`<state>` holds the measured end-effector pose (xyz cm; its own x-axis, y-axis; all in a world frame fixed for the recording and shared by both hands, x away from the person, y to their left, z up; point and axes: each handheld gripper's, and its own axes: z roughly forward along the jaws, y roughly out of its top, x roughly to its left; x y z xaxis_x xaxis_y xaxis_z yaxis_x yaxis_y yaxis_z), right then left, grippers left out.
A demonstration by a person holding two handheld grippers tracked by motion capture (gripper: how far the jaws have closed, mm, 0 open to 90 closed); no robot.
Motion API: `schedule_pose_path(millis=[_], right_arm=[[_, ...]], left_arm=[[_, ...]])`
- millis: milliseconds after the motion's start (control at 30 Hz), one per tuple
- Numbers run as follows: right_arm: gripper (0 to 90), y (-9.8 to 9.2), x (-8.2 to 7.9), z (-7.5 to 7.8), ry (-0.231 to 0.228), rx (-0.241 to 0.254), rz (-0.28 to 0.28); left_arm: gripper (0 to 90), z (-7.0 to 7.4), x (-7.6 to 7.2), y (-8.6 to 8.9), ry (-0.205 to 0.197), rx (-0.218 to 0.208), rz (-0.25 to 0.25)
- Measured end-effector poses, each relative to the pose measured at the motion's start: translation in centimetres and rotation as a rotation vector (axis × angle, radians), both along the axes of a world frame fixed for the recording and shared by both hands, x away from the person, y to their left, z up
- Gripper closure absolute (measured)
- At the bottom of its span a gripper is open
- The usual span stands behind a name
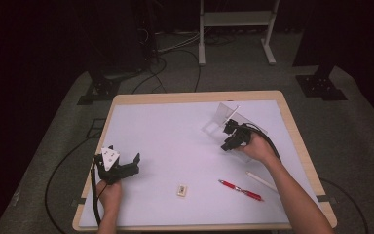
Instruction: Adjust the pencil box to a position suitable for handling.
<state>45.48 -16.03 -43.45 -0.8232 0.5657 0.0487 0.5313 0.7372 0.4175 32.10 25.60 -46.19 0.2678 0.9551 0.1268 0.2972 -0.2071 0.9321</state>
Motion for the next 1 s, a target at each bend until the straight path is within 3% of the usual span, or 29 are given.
schedule_pose_path(millis=[33, 233, 700, 1000], right_arm=[[70.1, -0.02, 0.12, -0.19, 0.007, -0.012, -0.003], [81.7, 0.04, 0.17, -0.55, 0.008, -0.043, -0.005], [86.5, 0.28, -0.09, -0.57, -0.046, -0.094, 0.022], [86.8, 0.55, -0.69, -0.09, -0.087, -0.09, 0.05]], left_arm=[[0.0, 0.0, 0.0, -0.01, -0.001, 0.0, 0.0], [0.0, -0.01, 0.01, 0.0, -0.001, 0.0, 0.0], [0.0, -0.01, 0.03, 0.03, -0.002, -0.006, 0.001], [0.0, -0.01, 0.04, 0.04, -0.001, -0.007, 0.003]])
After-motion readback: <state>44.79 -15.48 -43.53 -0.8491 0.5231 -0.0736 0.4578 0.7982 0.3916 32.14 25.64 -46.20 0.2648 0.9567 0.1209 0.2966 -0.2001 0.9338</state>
